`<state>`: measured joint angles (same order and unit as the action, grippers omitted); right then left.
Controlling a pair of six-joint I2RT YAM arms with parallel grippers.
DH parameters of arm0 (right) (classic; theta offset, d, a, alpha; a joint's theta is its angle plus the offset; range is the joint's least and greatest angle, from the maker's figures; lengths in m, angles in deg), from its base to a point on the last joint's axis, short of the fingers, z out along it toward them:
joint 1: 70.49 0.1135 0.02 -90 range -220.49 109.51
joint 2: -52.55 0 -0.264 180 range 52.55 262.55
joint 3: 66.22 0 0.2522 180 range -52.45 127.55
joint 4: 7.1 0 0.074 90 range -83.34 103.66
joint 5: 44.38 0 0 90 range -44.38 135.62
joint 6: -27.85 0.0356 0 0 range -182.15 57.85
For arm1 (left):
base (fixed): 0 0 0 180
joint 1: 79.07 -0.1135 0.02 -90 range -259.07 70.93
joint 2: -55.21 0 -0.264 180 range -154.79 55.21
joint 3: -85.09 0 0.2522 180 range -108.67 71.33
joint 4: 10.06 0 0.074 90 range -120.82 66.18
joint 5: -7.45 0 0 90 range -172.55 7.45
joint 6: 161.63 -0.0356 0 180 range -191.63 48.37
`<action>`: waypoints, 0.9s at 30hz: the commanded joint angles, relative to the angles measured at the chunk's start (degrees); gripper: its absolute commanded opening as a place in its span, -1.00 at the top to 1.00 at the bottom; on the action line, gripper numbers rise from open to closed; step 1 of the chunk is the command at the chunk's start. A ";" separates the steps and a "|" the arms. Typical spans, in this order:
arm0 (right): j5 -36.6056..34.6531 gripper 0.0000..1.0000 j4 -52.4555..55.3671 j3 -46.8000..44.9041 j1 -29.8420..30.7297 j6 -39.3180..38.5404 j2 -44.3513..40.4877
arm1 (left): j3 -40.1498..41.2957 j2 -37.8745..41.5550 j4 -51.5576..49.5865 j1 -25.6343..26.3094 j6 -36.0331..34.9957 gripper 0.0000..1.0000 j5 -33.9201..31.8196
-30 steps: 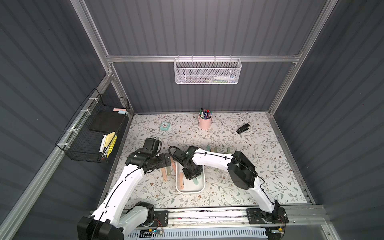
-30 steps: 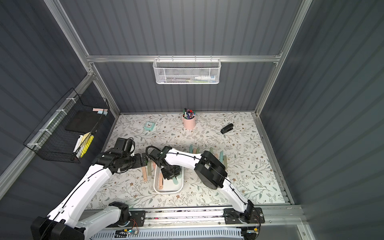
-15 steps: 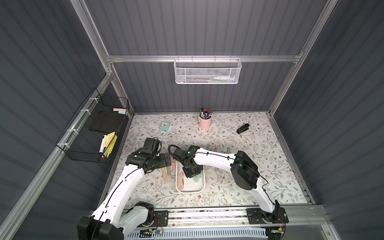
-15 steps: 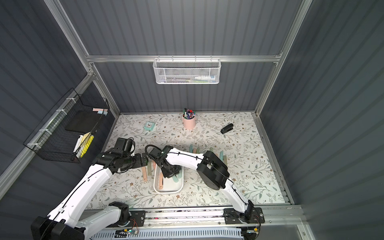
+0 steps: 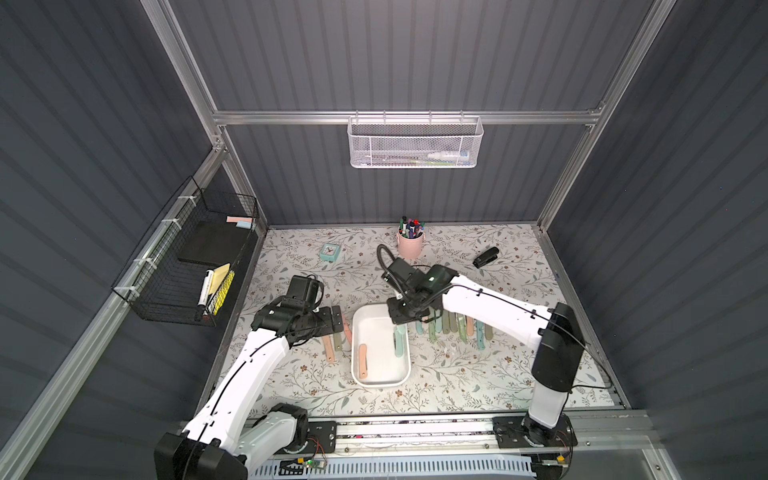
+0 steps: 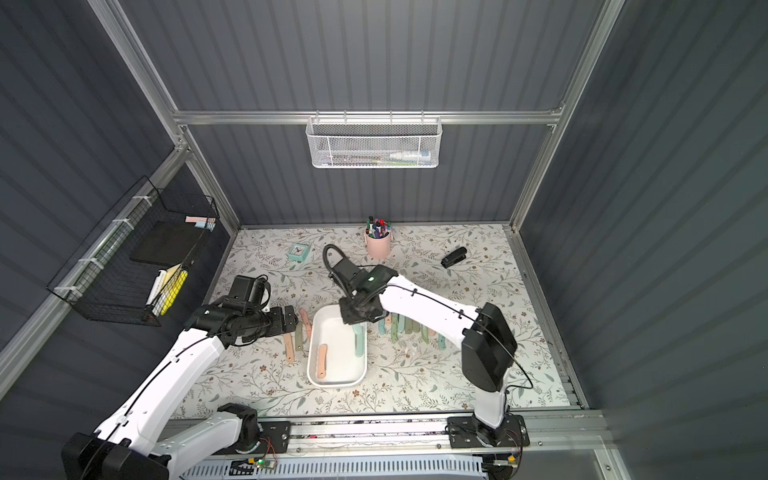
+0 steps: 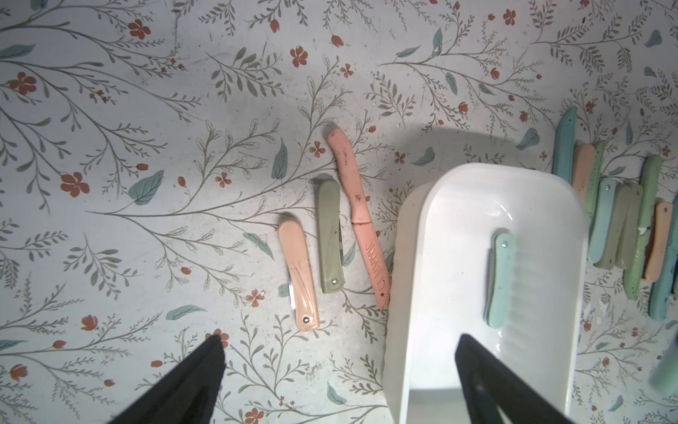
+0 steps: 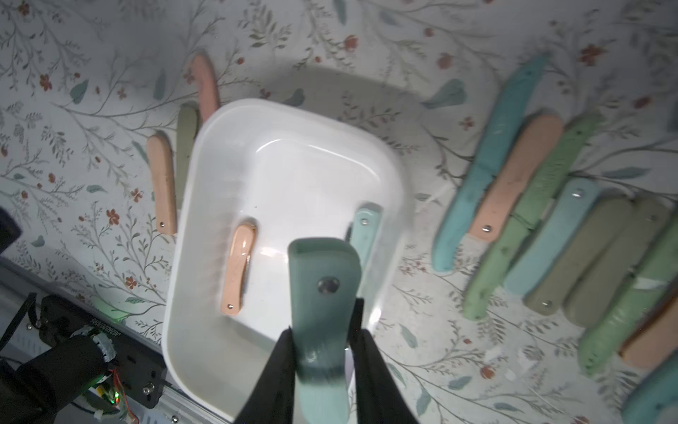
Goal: Take the fruit knife out of the storage box
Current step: Place the fruit knife at the center of the board.
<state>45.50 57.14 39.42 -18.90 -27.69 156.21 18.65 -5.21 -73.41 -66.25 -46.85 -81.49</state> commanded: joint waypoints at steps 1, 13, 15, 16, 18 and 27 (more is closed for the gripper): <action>-0.51 0.68 0.64 -7.63 -7.80 -0.36 -5.54 | 0.57 -0.33 0.62 0.01 -0.43 -0.99 1.87; -2.47 0.66 -1.23 -29.50 -38.63 -9.61 -13.42 | 0.58 -2.51 2.16 0.01 -1.13 -0.99 6.40; -4.42 0.66 -0.66 -29.50 -40.84 -10.43 -11.49 | 0.61 -2.58 2.20 0.06 -1.21 -0.99 6.50; -5.21 0.66 -0.58 -29.36 -41.60 -10.83 -10.53 | 0.71 -2.45 2.21 0.01 -1.22 -0.99 6.48; -7.36 0.66 -0.03 -28.54 -42.73 -11.46 -8.31 | 0.72 -2.35 2.22 0.01 -1.22 -0.99 6.35; -2.31 0.67 -3.34 -26.49 -43.71 -14.04 -1.30 | 0.81 -2.22 2.13 0.02 -1.22 -0.99 5.92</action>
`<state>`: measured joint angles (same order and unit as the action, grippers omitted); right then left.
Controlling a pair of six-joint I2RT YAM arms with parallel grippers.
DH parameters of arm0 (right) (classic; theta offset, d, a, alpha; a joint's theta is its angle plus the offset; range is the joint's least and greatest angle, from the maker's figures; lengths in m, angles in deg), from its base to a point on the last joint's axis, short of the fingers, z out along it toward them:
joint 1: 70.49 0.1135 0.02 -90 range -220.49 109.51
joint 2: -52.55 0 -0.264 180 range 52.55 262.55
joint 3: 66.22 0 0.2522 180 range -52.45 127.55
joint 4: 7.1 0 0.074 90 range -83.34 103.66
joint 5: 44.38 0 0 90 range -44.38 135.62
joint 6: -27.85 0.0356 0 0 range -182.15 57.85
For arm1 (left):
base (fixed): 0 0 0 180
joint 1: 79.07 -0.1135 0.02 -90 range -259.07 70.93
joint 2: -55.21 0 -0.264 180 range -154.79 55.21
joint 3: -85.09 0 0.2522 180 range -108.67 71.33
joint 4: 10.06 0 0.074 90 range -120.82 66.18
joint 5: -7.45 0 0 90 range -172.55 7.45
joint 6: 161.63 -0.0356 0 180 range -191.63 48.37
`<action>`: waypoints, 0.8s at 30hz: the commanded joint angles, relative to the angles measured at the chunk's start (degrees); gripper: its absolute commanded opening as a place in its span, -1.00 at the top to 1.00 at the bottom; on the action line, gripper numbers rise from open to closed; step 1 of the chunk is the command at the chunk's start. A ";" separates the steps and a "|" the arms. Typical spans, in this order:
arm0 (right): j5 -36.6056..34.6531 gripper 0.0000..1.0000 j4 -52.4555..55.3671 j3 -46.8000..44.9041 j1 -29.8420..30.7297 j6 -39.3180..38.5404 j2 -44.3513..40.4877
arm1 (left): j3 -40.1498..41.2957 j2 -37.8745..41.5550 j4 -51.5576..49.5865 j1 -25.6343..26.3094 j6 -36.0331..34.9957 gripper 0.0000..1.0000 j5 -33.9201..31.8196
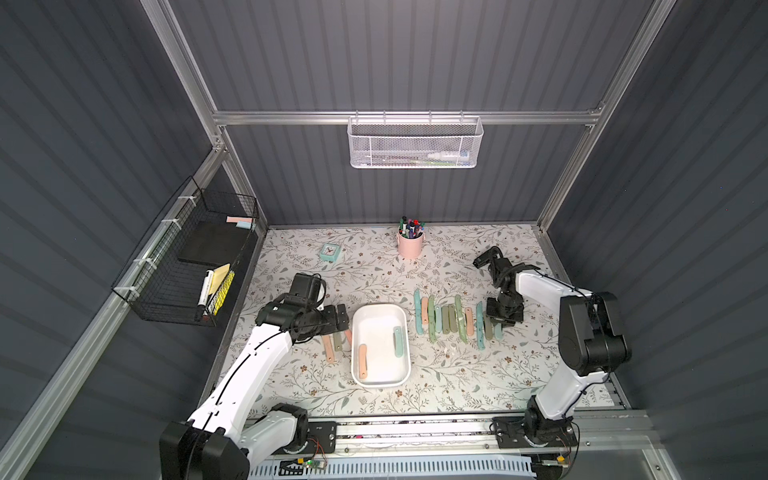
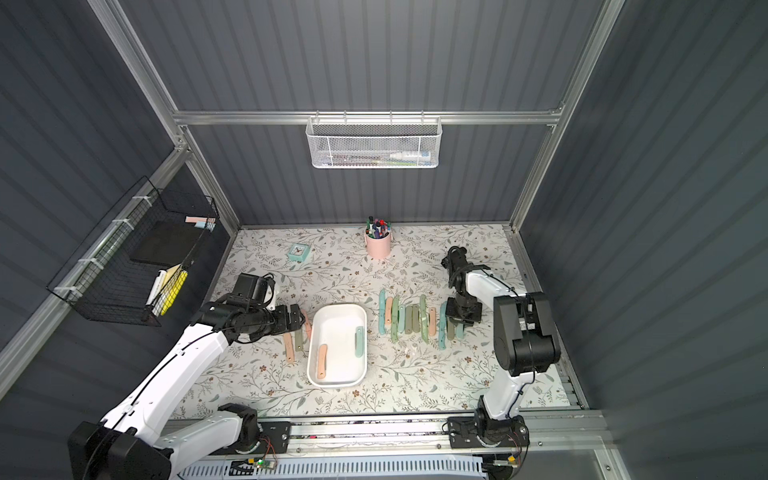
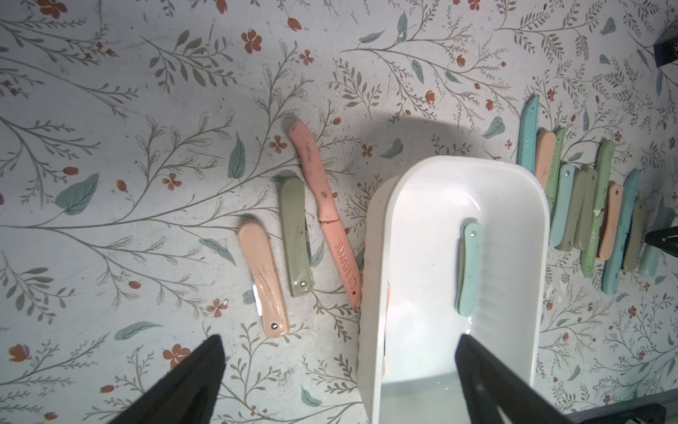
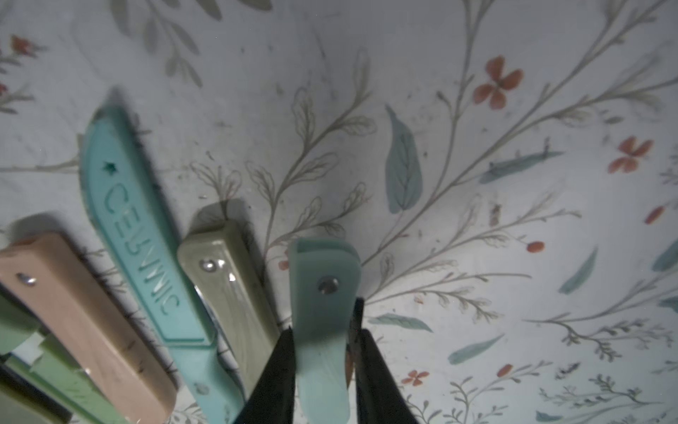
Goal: Take the fruit knife out of the storage box
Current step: Place the fruit knife at the center of the board.
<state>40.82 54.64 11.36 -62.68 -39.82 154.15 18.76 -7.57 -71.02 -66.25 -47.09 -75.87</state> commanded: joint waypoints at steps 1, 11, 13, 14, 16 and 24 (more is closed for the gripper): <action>3.31 0.67 -1.29 1.58 0.09 -2.26 1.02 | 0.70 0.14 -0.34 0.07 -0.98 -0.99 0.27; 8.39 0.67 -2.42 4.59 4.19 -4.27 6.00 | 0.72 0.17 -0.42 0.06 -0.89 -0.99 0.09; 8.25 0.65 -2.08 5.26 5.04 -3.90 6.62 | 0.62 0.23 -0.59 0.02 -0.89 -0.99 -0.08; 7.77 0.63 -1.81 5.65 5.27 -3.56 6.76 | 0.65 0.27 -0.53 0.06 -0.89 -0.99 -0.07; 6.72 0.55 -1.40 5.83 5.29 -2.82 6.45 | 0.72 0.26 -0.57 0.04 -0.89 -0.99 -0.17; 4.26 0.27 -0.56 5.10 5.82 -1.17 -1.71 | 0.47 -0.34 -0.35 0.04 -0.88 -0.99 -0.09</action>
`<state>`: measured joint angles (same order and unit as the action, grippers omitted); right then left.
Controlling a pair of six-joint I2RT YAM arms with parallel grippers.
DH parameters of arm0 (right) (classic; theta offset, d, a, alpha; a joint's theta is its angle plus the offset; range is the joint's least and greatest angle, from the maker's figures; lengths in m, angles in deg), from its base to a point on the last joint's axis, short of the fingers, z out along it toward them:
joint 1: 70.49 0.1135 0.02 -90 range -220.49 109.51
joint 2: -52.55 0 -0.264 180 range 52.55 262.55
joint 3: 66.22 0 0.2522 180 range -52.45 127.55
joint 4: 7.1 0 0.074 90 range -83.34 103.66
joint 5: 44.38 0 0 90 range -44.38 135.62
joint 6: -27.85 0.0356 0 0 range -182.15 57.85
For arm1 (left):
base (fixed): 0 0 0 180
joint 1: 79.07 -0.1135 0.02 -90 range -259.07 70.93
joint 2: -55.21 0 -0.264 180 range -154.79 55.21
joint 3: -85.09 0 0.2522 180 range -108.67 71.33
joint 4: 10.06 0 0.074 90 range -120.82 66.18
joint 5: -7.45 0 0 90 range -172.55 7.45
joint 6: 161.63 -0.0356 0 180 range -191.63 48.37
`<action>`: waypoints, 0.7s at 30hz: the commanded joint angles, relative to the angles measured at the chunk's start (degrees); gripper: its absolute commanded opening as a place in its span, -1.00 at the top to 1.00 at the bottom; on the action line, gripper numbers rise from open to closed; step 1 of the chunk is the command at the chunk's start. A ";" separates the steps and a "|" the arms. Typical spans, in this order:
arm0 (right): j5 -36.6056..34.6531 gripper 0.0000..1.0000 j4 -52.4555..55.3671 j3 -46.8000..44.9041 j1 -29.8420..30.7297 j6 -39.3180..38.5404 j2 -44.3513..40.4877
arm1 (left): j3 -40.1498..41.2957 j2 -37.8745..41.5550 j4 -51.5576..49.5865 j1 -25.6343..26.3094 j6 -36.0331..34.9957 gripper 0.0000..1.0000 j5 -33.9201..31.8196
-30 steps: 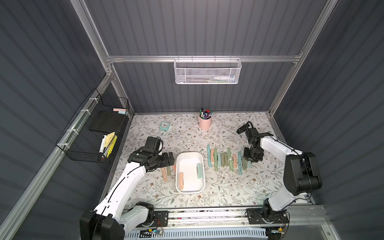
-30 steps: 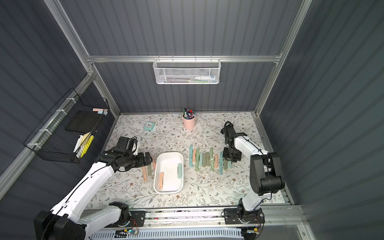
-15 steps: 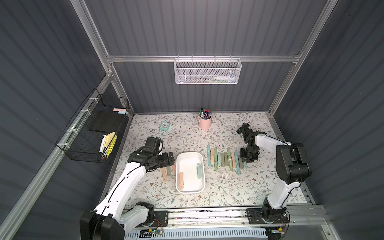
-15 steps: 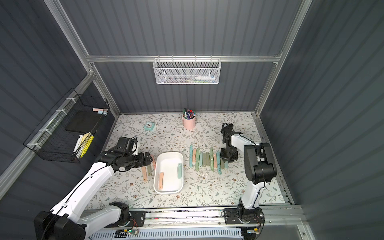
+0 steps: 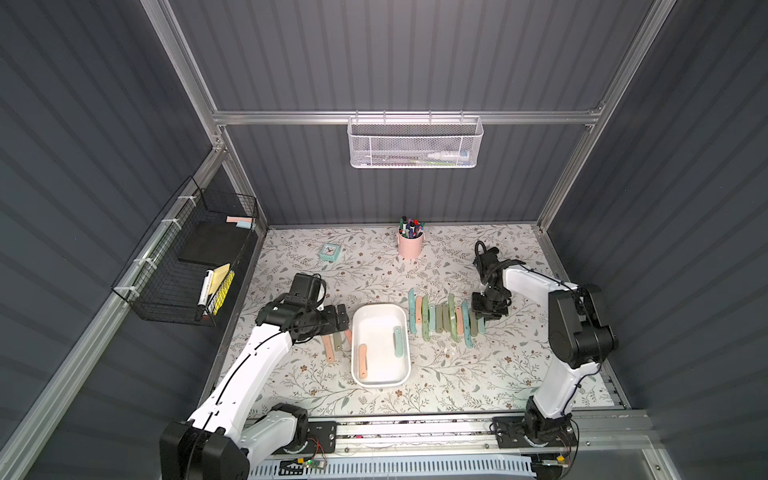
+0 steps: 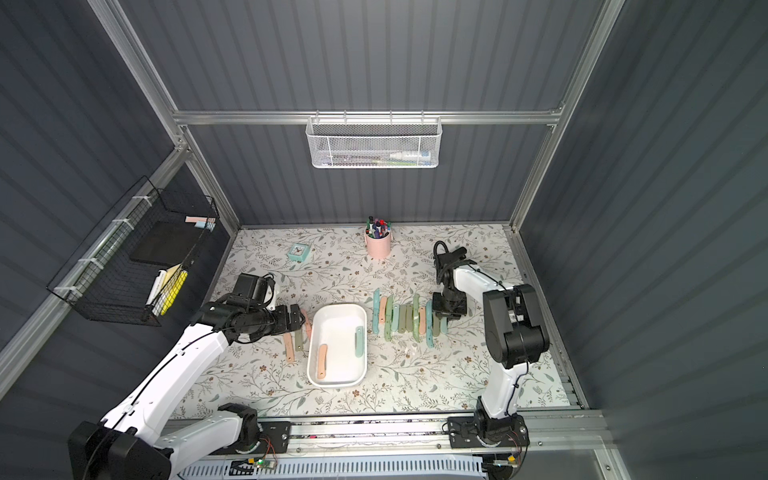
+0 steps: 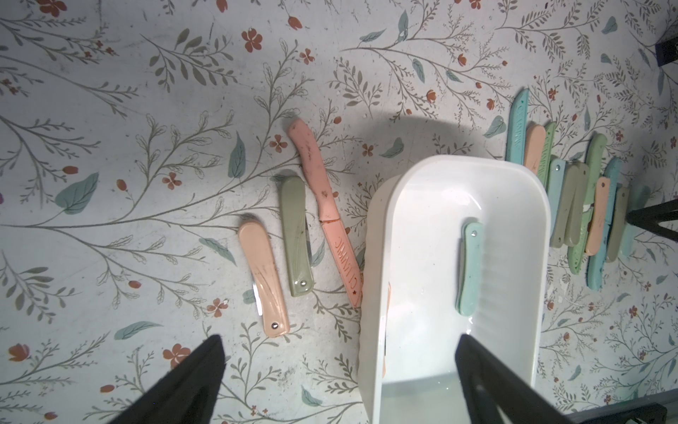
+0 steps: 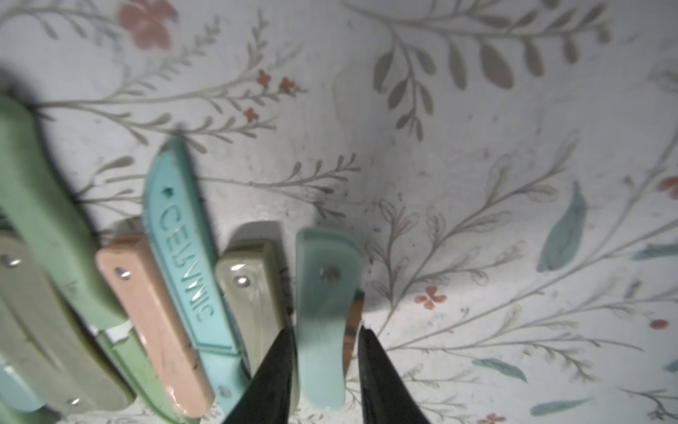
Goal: Take the fruit knife out of the storage box
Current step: Place the fruit knife at the center of the board, then pick up the fruit knife from the storage box.
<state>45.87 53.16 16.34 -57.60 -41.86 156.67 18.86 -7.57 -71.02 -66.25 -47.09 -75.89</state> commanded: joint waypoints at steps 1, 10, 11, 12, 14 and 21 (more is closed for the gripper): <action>-0.94 0.26 0.95 0.03 1.14 1.04 -5.53 | 0.35 -0.33 -0.37 0.04 -0.85 -0.99 -0.04; -7.35 0.06 2.89 3.19 16.31 5.49 -15.21 | 0.35 -0.68 -0.07 0.03 -0.89 -0.99 -0.35; -7.94 0.06 2.43 4.13 19.17 6.18 -15.83 | 0.27 -0.68 -0.04 0.01 -0.89 -0.99 -0.40; -8.39 0.06 2.08 5.24 21.78 7.29 -16.32 | 0.26 -0.74 0.00 0.01 -0.80 -0.99 -0.58; -7.26 0.05 0.60 6.96 26.22 9.57 -16.41 | 0.26 -0.62 0.00 0.06 -0.80 -0.99 -0.89; -0.42 -0.10 -10.97 6.79 38.46 17.62 -13.85 | 0.49 1.19 0.03 0.01 -0.56 -0.99 -2.98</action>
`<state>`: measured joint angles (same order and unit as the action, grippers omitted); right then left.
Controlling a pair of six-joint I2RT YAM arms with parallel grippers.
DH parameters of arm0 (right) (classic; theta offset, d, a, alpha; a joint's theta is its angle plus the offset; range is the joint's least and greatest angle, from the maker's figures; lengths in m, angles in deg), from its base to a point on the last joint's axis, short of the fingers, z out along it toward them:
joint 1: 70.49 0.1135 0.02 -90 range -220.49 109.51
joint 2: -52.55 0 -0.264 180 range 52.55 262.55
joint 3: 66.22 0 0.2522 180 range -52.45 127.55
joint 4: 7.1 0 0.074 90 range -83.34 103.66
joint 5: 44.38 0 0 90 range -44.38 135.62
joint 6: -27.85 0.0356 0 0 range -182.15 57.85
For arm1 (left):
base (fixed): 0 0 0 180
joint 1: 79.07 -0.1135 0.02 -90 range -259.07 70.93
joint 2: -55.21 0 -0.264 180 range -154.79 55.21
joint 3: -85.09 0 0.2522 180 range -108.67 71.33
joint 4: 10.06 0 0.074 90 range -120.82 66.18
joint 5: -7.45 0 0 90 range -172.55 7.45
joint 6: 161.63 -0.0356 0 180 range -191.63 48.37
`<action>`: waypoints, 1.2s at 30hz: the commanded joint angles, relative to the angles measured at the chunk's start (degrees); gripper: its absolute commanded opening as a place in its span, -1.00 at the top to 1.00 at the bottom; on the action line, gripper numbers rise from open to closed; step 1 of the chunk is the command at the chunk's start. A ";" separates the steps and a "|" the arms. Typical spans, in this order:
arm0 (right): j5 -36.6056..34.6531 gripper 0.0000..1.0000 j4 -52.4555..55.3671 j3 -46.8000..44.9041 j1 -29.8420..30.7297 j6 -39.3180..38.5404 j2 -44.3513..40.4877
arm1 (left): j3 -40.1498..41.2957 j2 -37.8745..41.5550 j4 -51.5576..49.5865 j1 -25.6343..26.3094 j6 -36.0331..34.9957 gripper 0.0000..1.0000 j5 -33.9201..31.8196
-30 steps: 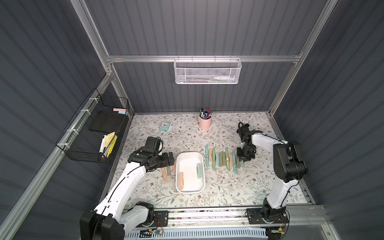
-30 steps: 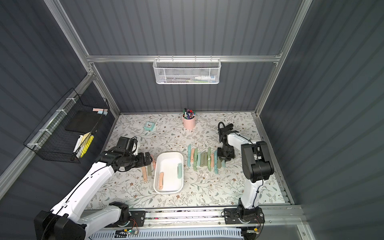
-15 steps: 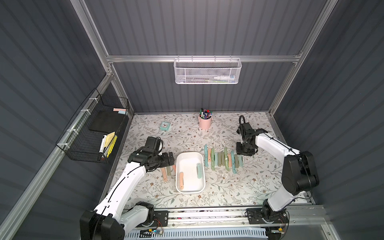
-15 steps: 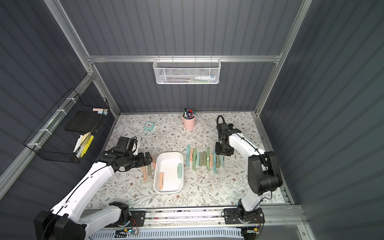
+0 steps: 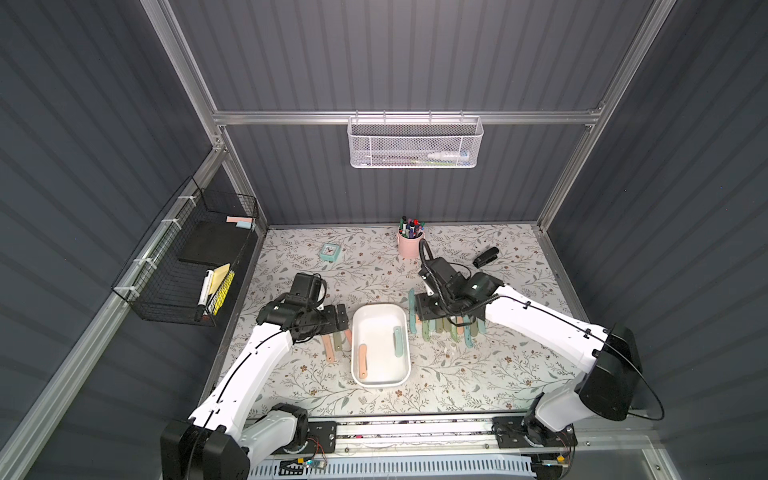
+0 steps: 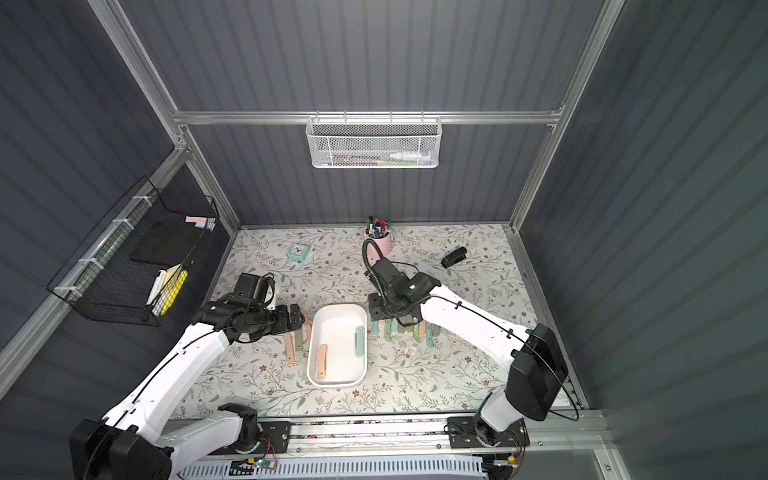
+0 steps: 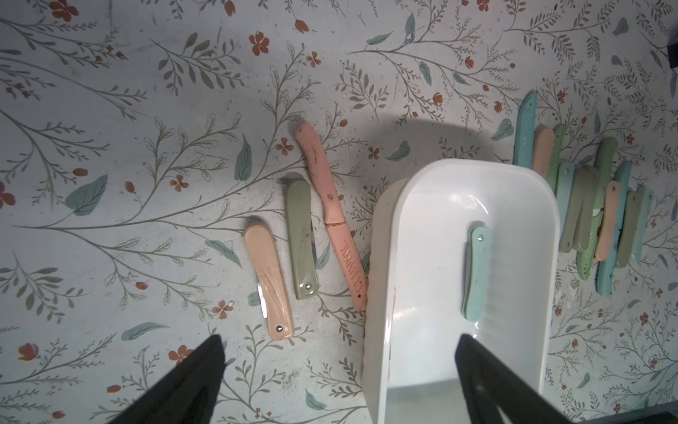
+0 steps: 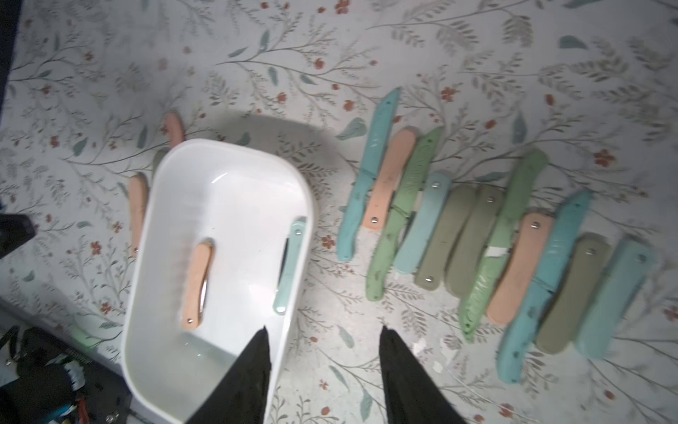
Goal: Take the fruit knife out of the storage box
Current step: Pick up the fruit knife from the storage box.
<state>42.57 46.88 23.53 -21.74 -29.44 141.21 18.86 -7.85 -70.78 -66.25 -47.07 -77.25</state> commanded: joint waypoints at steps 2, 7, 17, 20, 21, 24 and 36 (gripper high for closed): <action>3.70 -0.25 -6.72 -0.41 4.74 6.83 3.79 | 0.60 2.10 -0.19 0.01 -0.52 -0.99 -2.17; 9.94 -0.28 -9.56 1.19 7.58 10.49 10.70 | 1.00 3.53 -0.06 0.01 -0.30 -0.99 -3.27; 18.74 -0.26 -10.26 6.45 10.82 15.67 23.62 | 1.05 3.78 -0.25 0.01 -0.12 -0.99 -3.35; 19.31 -0.26 -9.18 8.66 11.65 15.98 26.62 | 1.04 3.67 -0.13 0.01 -0.12 -0.99 -3.37; 19.31 -0.25 -9.07 9.21 11.86 16.33 27.25 | 1.05 3.65 -0.15 0.01 -0.07 -0.99 -3.36; 19.40 -0.24 -9.06 10.39 12.41 17.14 29.26 | 1.05 3.68 -0.32 0.01 -0.05 -0.99 -3.26; 15.73 -0.03 1.34 20.17 13.13 15.30 37.83 | 1.06 3.66 -0.31 0.01 0.05 -0.99 -3.19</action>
<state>60.65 42.08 40.95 -9.15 -13.55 176.91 19.50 -5.04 -70.63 -66.25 -47.05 -80.06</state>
